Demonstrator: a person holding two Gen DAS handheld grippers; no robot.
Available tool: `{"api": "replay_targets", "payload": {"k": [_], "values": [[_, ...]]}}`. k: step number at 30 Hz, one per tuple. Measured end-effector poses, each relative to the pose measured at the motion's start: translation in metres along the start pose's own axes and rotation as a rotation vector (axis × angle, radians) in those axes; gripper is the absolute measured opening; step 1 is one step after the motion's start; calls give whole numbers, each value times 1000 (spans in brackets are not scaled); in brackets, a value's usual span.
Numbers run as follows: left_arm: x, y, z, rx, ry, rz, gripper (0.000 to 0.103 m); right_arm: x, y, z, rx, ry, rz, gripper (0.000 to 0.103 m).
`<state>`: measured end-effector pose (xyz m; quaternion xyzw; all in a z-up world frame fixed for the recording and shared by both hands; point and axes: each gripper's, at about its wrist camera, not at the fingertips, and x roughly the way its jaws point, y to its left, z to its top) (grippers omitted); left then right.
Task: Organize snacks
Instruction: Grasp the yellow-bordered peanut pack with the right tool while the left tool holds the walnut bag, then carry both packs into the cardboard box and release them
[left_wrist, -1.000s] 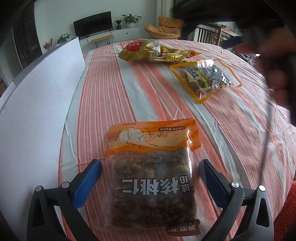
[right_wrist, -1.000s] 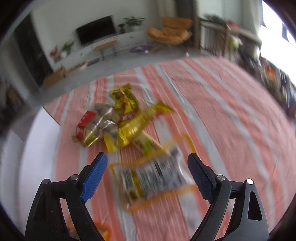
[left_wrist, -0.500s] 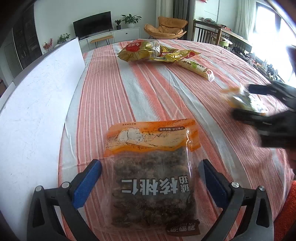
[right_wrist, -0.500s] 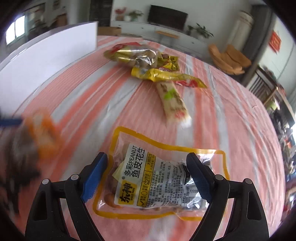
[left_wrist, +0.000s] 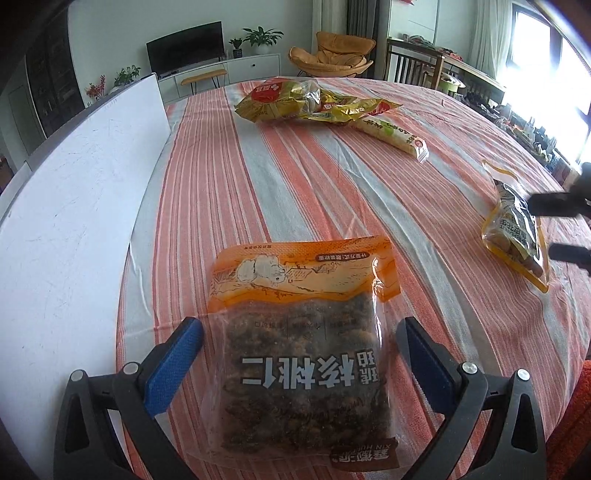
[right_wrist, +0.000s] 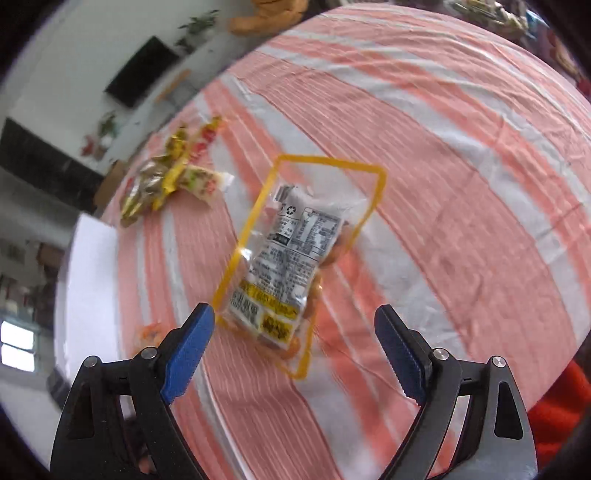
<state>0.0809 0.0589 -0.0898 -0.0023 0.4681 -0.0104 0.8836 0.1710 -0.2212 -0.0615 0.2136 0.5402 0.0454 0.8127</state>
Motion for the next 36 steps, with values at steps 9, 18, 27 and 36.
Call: {"api": "replay_targets", "payload": {"k": [9, 18, 27, 36], "values": [[-1, 1, -4, 57, 52, -45, 102, 48, 62, -5, -288, -71, -324, 80], [-21, 30, -3, -96, -1, -204, 67, -9, -25, -22, 69, -16, 242, 64], [-131, 69, 18, -227, -181, -390, 67, -39, 37, -44, -7, -21, 408, 65], [-218, 219, -13, -379, -305, 5, 75, -79, 257, -102, -405, 51, 659, 67]]}}
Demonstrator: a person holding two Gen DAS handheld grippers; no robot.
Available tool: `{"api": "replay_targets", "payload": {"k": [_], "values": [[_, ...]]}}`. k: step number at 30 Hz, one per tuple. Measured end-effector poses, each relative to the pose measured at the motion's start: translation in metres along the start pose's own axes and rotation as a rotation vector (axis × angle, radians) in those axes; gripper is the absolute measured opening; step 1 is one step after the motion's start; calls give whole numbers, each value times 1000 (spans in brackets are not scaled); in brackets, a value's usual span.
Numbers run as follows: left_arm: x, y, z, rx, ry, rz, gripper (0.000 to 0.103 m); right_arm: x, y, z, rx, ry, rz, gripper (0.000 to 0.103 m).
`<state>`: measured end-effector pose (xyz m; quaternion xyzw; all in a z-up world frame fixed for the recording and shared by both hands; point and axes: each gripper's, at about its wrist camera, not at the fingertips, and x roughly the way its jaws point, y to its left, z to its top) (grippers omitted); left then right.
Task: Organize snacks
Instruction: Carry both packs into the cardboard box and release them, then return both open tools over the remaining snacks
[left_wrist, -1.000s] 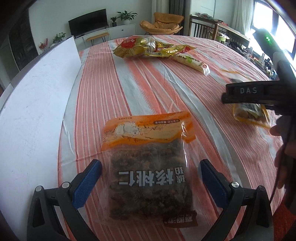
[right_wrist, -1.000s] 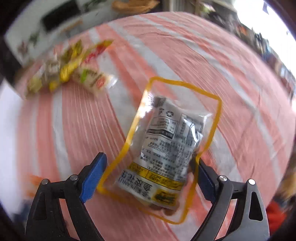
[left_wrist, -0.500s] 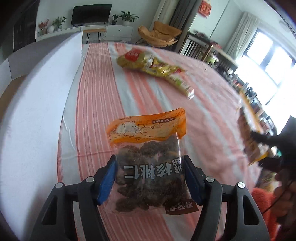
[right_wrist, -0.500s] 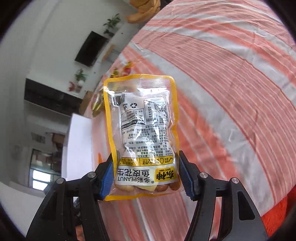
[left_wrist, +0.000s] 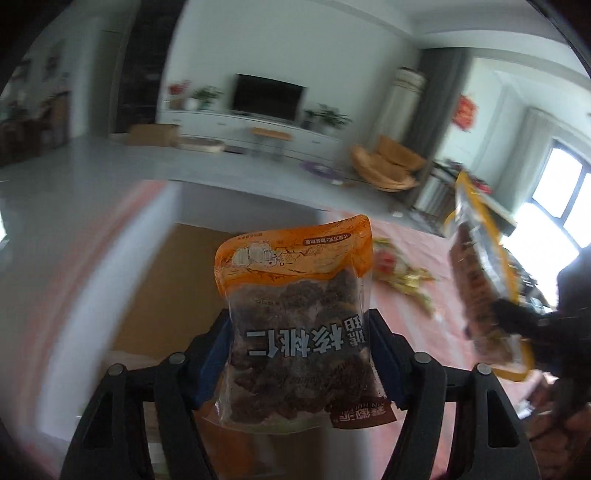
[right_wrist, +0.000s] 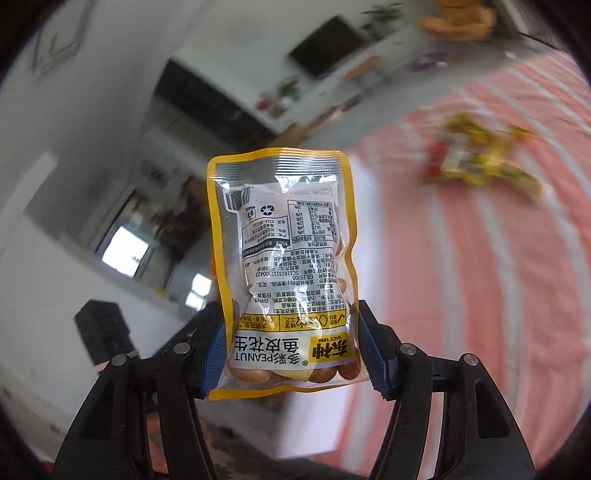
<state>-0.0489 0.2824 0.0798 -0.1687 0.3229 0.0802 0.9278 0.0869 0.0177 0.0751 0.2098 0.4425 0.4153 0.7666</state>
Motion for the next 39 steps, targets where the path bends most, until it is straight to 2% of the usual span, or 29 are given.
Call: {"api": "replay_targets", "payload": {"k": [2, 3, 5, 6, 8, 10, 12, 14, 15, 19, 21, 24, 26, 28, 29, 30, 32, 34, 39], "values": [[5, 29, 0, -23, 35, 146, 88, 34, 37, 2, -82, 35, 25, 74], [9, 43, -1, -35, 56, 205, 90, 51, 53, 4, -132, 43, 12, 78], [12, 63, -6, -76, 72, 270, 91, 80, 72, 4, -210, 80, -72, 80], [11, 70, -9, -100, 70, 278, 91, 88, 74, 4, -225, 88, -92, 80], [9, 73, -12, -132, 59, 273, 91, 86, 69, 3, -215, 70, -83, 80], [8, 63, -14, -121, 44, 260, 92, 70, 51, 4, -221, 36, -85, 80], [11, 44, -13, -91, 37, 215, 92, 52, 27, 1, -255, -2, -156, 80], [9, 28, -10, -67, 29, 136, 92, 38, -3, -4, -301, -41, -273, 80], [7, 12, -10, -51, 29, 86, 92, 31, -25, -11, -310, -52, -366, 80], [18, -77, -17, 70, 67, -141, 94, 7, -109, -34, -261, -66, -676, 80], [23, -118, -24, 135, 97, -218, 102, -12, -151, -47, -211, -96, -810, 80], [49, -181, -45, 244, 178, -302, 102, -40, -188, -60, -151, -132, -935, 80], [69, -206, -55, 284, 205, -301, 102, -56, -205, -62, -81, -162, -980, 80], [99, -220, -66, 309, 227, -248, 102, -69, -220, -53, 0, -205, -949, 80], [109, -226, -74, 315, 231, -221, 102, -72, -224, -54, 13, -221, -964, 80], [123, -229, -75, 318, 233, -193, 102, -72, -229, -54, 30, -217, -998, 80], [154, -228, -80, 322, 246, -122, 102, -73, -238, -54, 57, -194, -1013, 80], [178, -218, -84, 308, 272, -86, 102, -73, -236, -54, 71, -177, -1030, 80], [220, -213, -108, 307, 340, -43, 102, -69, -234, -61, 78, -138, -1038, 80]]}}
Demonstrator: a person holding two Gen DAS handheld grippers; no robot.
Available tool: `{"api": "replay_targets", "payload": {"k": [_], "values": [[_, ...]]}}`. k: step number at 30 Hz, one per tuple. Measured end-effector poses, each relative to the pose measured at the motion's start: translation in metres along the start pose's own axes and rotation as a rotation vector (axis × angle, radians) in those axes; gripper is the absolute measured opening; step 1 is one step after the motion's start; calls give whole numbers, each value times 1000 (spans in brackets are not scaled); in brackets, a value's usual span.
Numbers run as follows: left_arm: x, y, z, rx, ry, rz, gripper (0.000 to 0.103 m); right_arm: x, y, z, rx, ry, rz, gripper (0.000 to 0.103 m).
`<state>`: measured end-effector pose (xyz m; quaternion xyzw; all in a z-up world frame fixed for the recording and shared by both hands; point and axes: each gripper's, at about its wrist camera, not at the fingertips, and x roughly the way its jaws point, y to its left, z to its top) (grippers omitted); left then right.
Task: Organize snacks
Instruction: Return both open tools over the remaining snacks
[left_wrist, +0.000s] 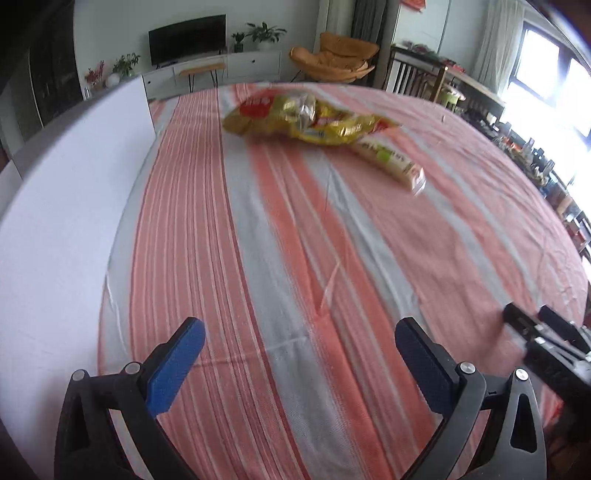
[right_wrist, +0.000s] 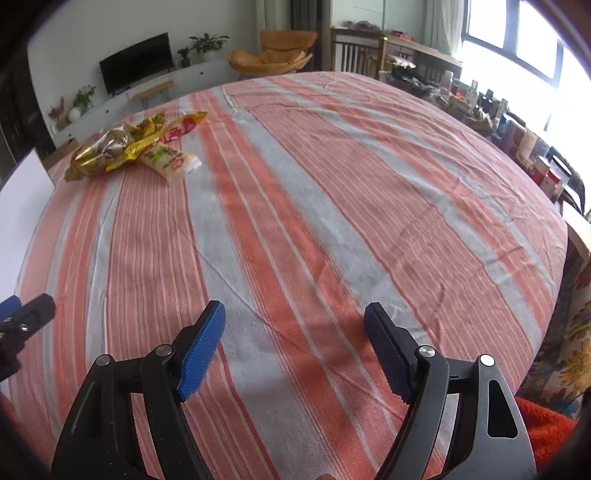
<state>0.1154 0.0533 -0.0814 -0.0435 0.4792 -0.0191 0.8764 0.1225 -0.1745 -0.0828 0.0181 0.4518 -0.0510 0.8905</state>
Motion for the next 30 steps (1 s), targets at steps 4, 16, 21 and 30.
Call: {"api": "replay_targets", "payload": {"k": [4, 16, 21, 30], "values": [[3, -14, -8, 89, -36, 40, 103, -5, 3, -3, -4, -1, -5, 83], [3, -16, -9, 84, -41, 40, 103, -6, 5, -4, -5, -1, -2, 87], [3, -16, -10, 85, -41, 39, 103, -6, 5, -4, -6, -1, -4, 88], [3, -15, -9, 86, -41, 39, 103, -6, 5, -4, -6, -2, -3, 88]]}}
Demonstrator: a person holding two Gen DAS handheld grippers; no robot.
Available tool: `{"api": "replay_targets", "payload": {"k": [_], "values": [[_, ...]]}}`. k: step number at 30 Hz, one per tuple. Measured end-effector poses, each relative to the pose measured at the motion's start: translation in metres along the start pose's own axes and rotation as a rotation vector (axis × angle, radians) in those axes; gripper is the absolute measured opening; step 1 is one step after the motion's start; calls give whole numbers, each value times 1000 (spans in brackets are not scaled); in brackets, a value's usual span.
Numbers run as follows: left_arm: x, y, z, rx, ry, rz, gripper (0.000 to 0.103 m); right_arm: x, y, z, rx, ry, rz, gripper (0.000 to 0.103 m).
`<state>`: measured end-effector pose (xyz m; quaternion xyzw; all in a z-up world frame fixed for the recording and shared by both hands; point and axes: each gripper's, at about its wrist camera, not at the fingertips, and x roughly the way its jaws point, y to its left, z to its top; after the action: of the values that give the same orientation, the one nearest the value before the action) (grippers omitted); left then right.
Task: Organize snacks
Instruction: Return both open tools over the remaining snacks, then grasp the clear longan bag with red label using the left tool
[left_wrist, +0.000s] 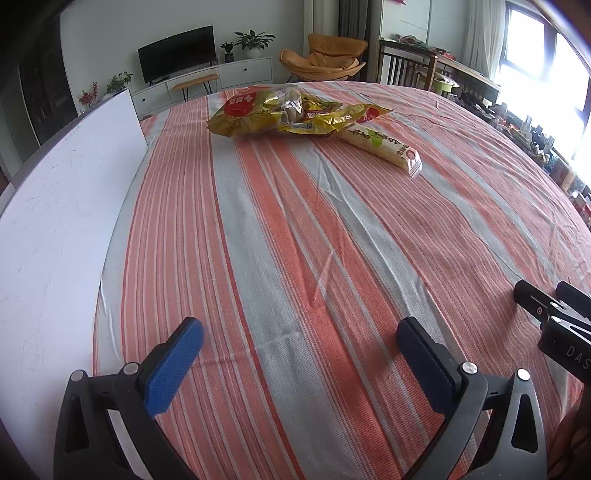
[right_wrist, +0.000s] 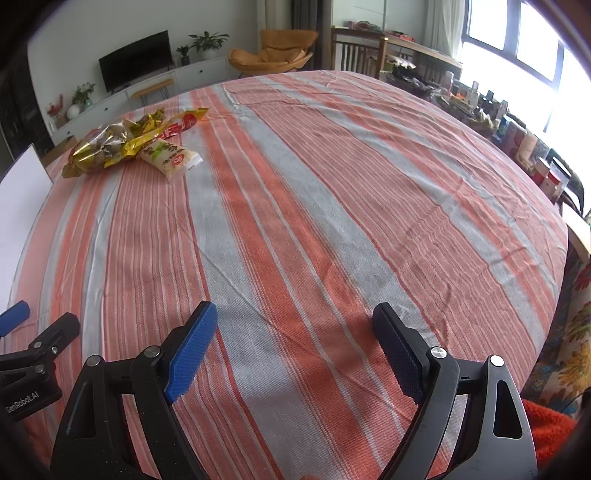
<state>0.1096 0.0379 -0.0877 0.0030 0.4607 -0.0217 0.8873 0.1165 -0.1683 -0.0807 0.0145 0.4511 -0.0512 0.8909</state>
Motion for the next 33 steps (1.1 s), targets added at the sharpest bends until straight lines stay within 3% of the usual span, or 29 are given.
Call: {"api": "replay_targets", "payload": {"k": [15, 20, 22, 25, 28, 33], "values": [[3, 3, 3, 0, 16, -5, 103, 1, 0, 0, 0, -1, 1, 88], [4, 4, 12, -24, 112, -6, 103, 1, 1, 0, 0, -1, 1, 88], [2, 6, 18, -53, 155, -54, 102, 1, 0, 0, 0, -1, 1, 88], [-16, 9, 42, -88, 138, -109, 102, 1, 0, 0, 0, -1, 1, 88], [-34, 13, 86, -74, 78, -119, 102, 1, 0, 0, 0, -1, 1, 88], [-18, 16, 174, 35, 57, -15, 103, 2, 1, 0, -1, -2, 2, 88]]}}
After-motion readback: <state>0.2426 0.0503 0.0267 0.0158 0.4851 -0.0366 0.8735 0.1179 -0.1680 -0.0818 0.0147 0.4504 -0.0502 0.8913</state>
